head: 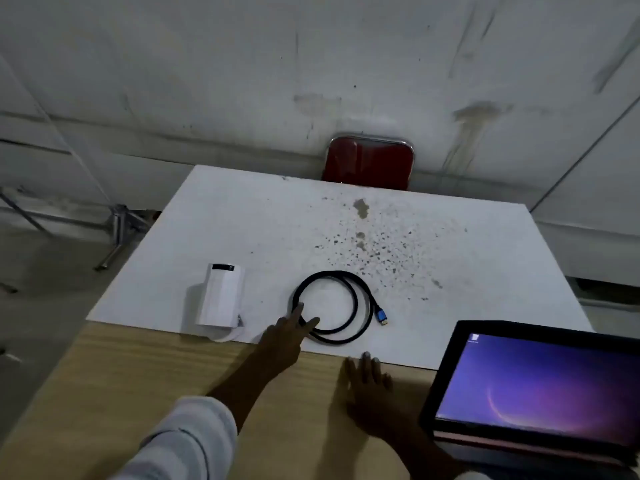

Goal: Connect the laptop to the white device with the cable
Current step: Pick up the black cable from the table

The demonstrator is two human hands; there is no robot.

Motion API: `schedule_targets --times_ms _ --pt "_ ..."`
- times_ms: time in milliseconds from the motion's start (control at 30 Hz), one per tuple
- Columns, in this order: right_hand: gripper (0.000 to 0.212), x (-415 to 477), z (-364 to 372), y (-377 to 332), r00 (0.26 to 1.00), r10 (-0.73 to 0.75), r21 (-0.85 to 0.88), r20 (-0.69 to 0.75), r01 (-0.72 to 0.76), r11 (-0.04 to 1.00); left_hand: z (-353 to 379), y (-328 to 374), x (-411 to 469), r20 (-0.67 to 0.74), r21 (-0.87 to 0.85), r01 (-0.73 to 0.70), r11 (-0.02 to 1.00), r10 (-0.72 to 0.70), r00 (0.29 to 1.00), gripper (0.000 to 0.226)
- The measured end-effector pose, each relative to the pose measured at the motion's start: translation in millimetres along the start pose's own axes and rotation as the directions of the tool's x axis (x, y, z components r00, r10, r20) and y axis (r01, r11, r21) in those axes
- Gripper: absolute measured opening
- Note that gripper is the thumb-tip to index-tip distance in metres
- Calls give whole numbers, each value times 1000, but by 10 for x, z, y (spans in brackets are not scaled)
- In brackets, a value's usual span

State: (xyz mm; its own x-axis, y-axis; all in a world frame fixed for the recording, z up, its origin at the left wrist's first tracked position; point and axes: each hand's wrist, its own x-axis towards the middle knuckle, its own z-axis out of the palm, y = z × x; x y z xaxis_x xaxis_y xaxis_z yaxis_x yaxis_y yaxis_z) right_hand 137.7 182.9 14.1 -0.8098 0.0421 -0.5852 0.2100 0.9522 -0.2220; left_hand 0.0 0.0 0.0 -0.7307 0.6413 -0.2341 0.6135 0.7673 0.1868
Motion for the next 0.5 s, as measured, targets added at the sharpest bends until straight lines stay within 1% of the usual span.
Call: schedule_targets --times_ms 33,133,200,233,267,333,400,433,500 --pt "78 36 29 7 1000 7 -34 5 -7 999 29 -20 85 6 9 -9 1000 9 1000 70" --pt "82 80 -11 43 1000 -2 -47 30 3 999 74 -32 184 -21 0 6 1000 -6 1000 64" --pt "80 107 -69 86 998 -12 -30 67 14 999 130 59 164 -6 -23 37 999 -37 999 58" --pt "77 104 -94 107 998 -13 -14 63 14 1000 166 124 112 -1 -49 44 998 -44 999 56" --pt "73 97 -106 123 999 -14 11 37 14 1000 199 190 46 3 -86 44 995 -44 999 53" --pt "66 47 -76 131 999 -30 63 -45 32 997 236 313 -140 12 -164 1 986 1 1000 43" --pt "62 -63 9 139 995 -54 70 -83 60 996 244 438 -352 53 -240 -30 970 44 998 34" --pt "61 -120 69 154 994 -63 72 -87 69 995 260 497 -455 83 -261 -23 965 46 995 32" --pt "59 -264 189 192 993 -88 77 -77 94 993 305 626 -706 138 -280 47 959 -8 990 31"
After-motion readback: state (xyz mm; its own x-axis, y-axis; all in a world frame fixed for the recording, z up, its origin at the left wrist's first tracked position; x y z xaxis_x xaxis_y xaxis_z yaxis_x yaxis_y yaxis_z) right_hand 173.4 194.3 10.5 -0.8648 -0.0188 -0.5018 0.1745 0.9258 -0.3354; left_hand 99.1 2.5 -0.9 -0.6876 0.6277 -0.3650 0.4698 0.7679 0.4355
